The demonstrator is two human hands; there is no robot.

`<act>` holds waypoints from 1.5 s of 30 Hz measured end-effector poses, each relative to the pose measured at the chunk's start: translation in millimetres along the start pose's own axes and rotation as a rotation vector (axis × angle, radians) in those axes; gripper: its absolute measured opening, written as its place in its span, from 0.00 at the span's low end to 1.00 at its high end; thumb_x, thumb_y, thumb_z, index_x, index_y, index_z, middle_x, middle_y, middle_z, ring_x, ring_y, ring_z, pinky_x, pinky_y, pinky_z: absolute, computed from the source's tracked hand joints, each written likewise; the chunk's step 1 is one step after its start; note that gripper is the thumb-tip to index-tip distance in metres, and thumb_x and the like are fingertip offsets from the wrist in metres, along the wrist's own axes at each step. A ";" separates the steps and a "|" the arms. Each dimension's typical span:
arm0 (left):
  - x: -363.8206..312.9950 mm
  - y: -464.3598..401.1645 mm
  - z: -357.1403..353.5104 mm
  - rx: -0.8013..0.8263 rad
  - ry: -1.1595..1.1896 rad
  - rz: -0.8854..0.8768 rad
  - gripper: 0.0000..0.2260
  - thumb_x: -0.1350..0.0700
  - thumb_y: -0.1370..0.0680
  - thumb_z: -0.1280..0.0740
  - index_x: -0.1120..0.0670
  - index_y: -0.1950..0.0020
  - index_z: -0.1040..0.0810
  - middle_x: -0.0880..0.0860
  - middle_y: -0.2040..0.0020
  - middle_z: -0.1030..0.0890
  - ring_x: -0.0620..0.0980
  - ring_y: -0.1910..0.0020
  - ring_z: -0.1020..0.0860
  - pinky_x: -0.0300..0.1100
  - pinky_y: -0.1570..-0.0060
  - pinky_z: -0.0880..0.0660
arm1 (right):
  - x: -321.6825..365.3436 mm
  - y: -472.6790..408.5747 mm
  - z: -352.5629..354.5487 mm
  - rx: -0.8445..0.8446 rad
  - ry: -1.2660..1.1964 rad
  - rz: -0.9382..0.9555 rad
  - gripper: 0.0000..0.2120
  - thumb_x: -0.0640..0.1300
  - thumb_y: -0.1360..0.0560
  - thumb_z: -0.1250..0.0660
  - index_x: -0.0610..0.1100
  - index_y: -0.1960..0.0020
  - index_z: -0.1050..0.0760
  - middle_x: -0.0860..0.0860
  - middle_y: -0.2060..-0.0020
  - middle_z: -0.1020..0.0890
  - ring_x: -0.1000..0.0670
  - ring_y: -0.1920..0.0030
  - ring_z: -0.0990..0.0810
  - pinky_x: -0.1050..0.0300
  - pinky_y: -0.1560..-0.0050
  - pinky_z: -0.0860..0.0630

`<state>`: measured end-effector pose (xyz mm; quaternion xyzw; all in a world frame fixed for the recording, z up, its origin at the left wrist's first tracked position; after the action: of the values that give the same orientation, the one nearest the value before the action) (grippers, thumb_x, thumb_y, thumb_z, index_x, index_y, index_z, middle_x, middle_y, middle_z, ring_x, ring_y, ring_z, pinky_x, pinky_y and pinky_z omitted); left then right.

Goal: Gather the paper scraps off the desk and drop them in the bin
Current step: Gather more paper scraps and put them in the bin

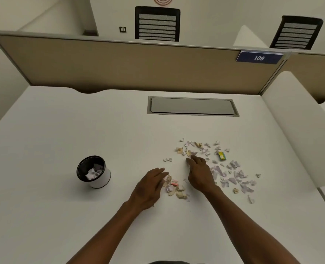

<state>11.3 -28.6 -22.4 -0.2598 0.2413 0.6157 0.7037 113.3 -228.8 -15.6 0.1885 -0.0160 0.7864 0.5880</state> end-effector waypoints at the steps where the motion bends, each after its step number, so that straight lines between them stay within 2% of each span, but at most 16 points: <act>1: 1.3 -1.4 4.8 -0.014 0.007 0.019 0.17 0.54 0.16 0.41 0.51 0.28 0.27 0.48 0.27 0.28 0.46 0.26 0.34 0.42 0.26 0.35 | 1.8 3.7 -2.6 -0.010 0.007 0.012 0.26 0.35 0.24 0.43 0.41 0.26 0.33 0.42 0.24 0.33 0.41 0.25 0.38 0.48 0.28 0.33; 8: 6.1 -14.5 17.5 0.024 -0.058 0.171 0.18 0.52 0.18 0.38 0.52 0.29 0.26 0.52 0.30 0.25 0.52 0.30 0.29 0.46 0.32 0.31 | 17.9 52.0 -16.6 0.064 -0.072 0.224 0.22 0.44 0.22 0.38 0.46 0.28 0.29 0.47 0.31 0.25 0.45 0.31 0.29 0.49 0.36 0.26; 11: 8.7 -6.4 19.3 -0.043 -0.172 0.316 0.20 0.46 0.20 0.37 0.52 0.29 0.27 0.53 0.35 0.24 0.54 0.34 0.29 0.48 0.38 0.28 | 10.4 61.7 -4.8 -0.082 -0.148 0.145 0.21 0.48 0.20 0.38 0.48 0.28 0.29 0.48 0.34 0.23 0.46 0.33 0.27 0.52 0.37 0.26; 13: 14.9 7.0 19.1 -0.042 -0.150 0.405 0.26 0.41 0.23 0.33 0.50 0.28 0.29 0.52 0.35 0.27 0.53 0.35 0.30 0.46 0.39 0.26 | 3.0 64.3 1.3 -0.103 -0.122 0.078 0.28 0.59 0.23 0.35 0.49 0.27 0.31 0.49 0.33 0.25 0.46 0.32 0.28 0.52 0.37 0.26; 15: 23.2 22.6 15.2 0.064 -0.095 0.449 0.37 0.36 0.32 0.26 0.47 0.26 0.32 0.51 0.35 0.32 0.51 0.35 0.32 0.43 0.41 0.27 | -2.4 66.4 0.5 0.049 -0.049 0.030 0.44 0.73 0.33 0.34 0.52 0.24 0.38 0.50 0.29 0.31 0.46 0.29 0.32 0.49 0.36 0.25; 17: 27.4 35.6 9.6 0.170 -0.045 0.451 0.46 0.37 0.40 0.20 0.45 0.25 0.34 0.48 0.37 0.36 0.48 0.38 0.32 0.39 0.42 0.28 | -2.8 67.1 -5.6 0.176 0.044 0.044 0.55 0.79 0.40 0.35 0.52 0.22 0.42 0.50 0.27 0.37 0.46 0.28 0.36 0.48 0.35 0.26; 20: 24.9 44.8 -1.4 0.178 0.069 0.415 0.45 0.48 0.39 0.17 0.46 0.25 0.33 0.45 0.41 0.38 0.46 0.48 0.28 0.33 0.49 0.27 | 2.5 64.9 -19.3 0.167 0.042 0.063 0.51 0.71 0.36 0.29 0.49 0.22 0.41 0.49 0.29 0.36 0.45 0.30 0.35 0.50 0.37 0.25; 23: 16.0 44.2 -11.6 0.123 0.197 0.384 0.38 0.59 0.34 0.19 0.51 0.27 0.30 0.44 0.44 0.35 0.41 0.56 0.26 0.26 0.58 0.27 | 12.6 60.5 -28.3 0.125 -0.055 0.077 0.41 0.59 0.30 0.27 0.47 0.23 0.39 0.48 0.33 0.32 0.45 0.35 0.27 0.53 0.41 0.25; 25: 10.5 38.6 -14.0 0.069 0.231 0.367 0.36 0.63 0.33 0.21 0.52 0.28 0.29 0.45 0.46 0.33 0.41 0.59 0.25 0.25 0.58 0.26 | 20.0 57.3 -28.4 0.110 -0.134 0.104 0.39 0.56 0.29 0.27 0.47 0.23 0.36 0.48 0.35 0.28 0.46 0.41 0.22 0.55 0.43 0.24; 27: 6.4 30.3 -14.1 0.025 0.232 0.348 0.34 0.64 0.32 0.22 0.52 0.28 0.28 0.46 0.45 0.31 0.42 0.57 0.23 0.25 0.58 0.25 | 25.6 53.2 -23.7 0.060 -0.208 0.119 0.37 0.59 0.29 0.28 0.48 0.25 0.34 0.49 0.37 0.26 0.48 0.44 0.20 0.56 0.45 0.23; 30: 6.4 16.7 -11.4 -0.019 0.193 0.320 0.34 0.61 0.31 0.22 0.48 0.27 0.30 0.46 0.40 0.32 0.47 0.46 0.22 0.26 0.54 0.25 | 30.7 46.1 -16.7 0.003 -0.175 0.128 0.36 0.64 0.28 0.32 0.50 0.25 0.34 0.49 0.34 0.27 0.48 0.36 0.25 0.54 0.40 0.24; 34: 10.5 -3.3 -3.6 0.074 -0.013 0.203 0.46 0.50 0.32 0.21 0.39 0.22 0.44 0.44 0.22 0.48 0.50 0.28 0.39 0.40 0.39 0.27 | 34.5 43.9 -17.8 0.126 -0.005 0.212 0.38 0.67 0.28 0.35 0.51 0.24 0.37 0.49 0.28 0.32 0.46 0.30 0.33 0.50 0.35 0.27; 36: 10.9 -12.8 -0.7 0.183 -0.145 0.166 0.51 0.44 0.35 0.21 0.37 0.21 0.51 0.45 0.19 0.57 0.53 0.25 0.46 0.48 0.32 0.30 | 33.7 46.8 -17.0 0.153 -0.008 0.230 0.37 0.67 0.27 0.35 0.52 0.24 0.37 0.51 0.28 0.32 0.48 0.31 0.32 0.51 0.36 0.26; 38: 10.7 -19.1 -1.1 0.277 -0.251 0.112 0.52 0.39 0.36 0.22 0.38 0.21 0.52 0.45 0.19 0.60 0.54 0.22 0.53 0.53 0.27 0.38 | 29.7 50.0 -13.0 0.127 -0.050 0.202 0.38 0.67 0.28 0.34 0.54 0.24 0.38 0.52 0.29 0.31 0.49 0.31 0.31 0.52 0.37 0.25; 41: 10.0 -20.0 -4.9 0.366 -0.273 0.088 0.49 0.40 0.34 0.22 0.41 0.20 0.48 0.46 0.18 0.52 0.53 0.20 0.55 0.51 0.24 0.44 | 18.8 55.3 -8.4 0.111 -0.024 0.106 0.46 0.71 0.34 0.31 0.55 0.22 0.42 0.50 0.28 0.32 0.47 0.30 0.30 0.49 0.38 0.23; 45: 8.2 -11.5 -8.5 0.272 -0.085 0.121 0.37 0.52 0.29 0.23 0.49 0.23 0.35 0.49 0.21 0.39 0.50 0.23 0.43 0.42 0.28 0.37 | 17.2 62.7 -18.1 0.234 0.009 0.011 0.54 0.70 0.38 0.26 0.52 0.21 0.45 0.47 0.32 0.34 0.44 0.37 0.25 0.50 0.40 0.23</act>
<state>23.5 -29.4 -33.3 -0.1207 0.3077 0.6292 0.7034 45.8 -227.8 -14.7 0.2520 0.0774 0.7869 0.5579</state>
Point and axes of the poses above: each hand's wrist, its own y-axis away from the middle knuckle, its own z-axis out of the back of the hand, x = y × z, the point moved 3 cm from there along -y, towards the middle knuckle
